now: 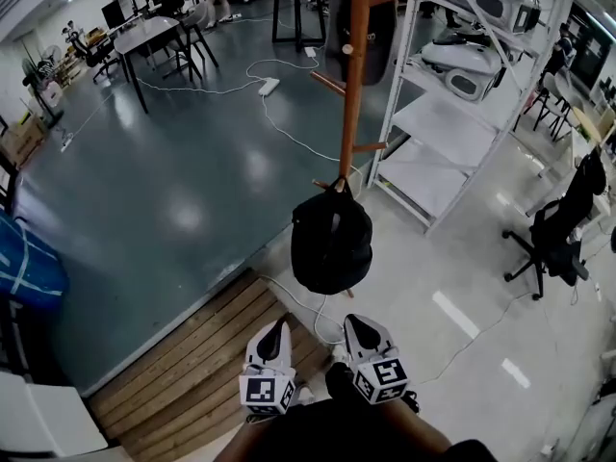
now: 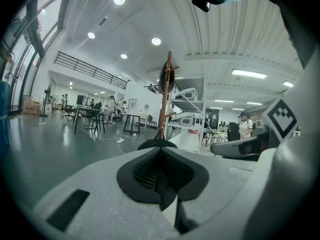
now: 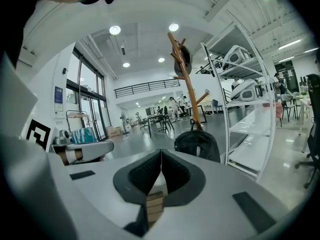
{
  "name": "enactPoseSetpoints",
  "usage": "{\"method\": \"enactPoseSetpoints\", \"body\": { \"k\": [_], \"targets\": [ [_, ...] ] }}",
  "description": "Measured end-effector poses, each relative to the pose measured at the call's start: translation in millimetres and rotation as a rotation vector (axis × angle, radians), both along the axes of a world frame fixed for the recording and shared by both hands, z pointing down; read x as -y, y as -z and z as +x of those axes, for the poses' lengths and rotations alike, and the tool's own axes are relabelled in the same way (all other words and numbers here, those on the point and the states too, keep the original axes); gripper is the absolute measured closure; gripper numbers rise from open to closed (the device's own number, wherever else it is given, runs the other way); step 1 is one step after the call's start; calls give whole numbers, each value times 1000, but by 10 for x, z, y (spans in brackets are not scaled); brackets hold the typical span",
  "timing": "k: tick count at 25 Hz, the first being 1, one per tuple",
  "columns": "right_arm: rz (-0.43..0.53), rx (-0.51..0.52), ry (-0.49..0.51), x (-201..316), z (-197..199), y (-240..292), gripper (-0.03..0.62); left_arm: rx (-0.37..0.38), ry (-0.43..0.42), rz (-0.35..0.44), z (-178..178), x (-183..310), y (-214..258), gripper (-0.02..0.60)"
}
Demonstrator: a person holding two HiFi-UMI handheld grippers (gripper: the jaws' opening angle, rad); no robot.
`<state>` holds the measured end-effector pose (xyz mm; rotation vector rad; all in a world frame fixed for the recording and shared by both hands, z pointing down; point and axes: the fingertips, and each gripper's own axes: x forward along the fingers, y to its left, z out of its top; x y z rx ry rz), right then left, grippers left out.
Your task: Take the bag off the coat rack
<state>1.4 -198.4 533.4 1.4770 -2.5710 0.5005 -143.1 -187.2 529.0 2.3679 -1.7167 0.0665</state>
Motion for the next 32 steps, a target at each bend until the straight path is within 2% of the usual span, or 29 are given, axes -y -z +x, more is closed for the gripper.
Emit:
{"method": "enactPoseSetpoints", "body": {
  "k": [20, 26, 29, 32],
  "targets": [
    [-45, -20, -19, 1488, 595, -369, 579, 76, -34, -68, 448, 1462, -387, 563],
    [-60, -40, -13, 1858, 721, -488, 579, 82, -82, -96, 558, 1870, -579, 558],
    [-69, -49, -5, 2006, 730, -562, 579, 86, -93, -112, 536, 2078, -710, 480],
    [-80, -68, -6, 2165, 756, -639, 570, 100, -106, -131, 520, 2295, -827, 436]
  ]
}}
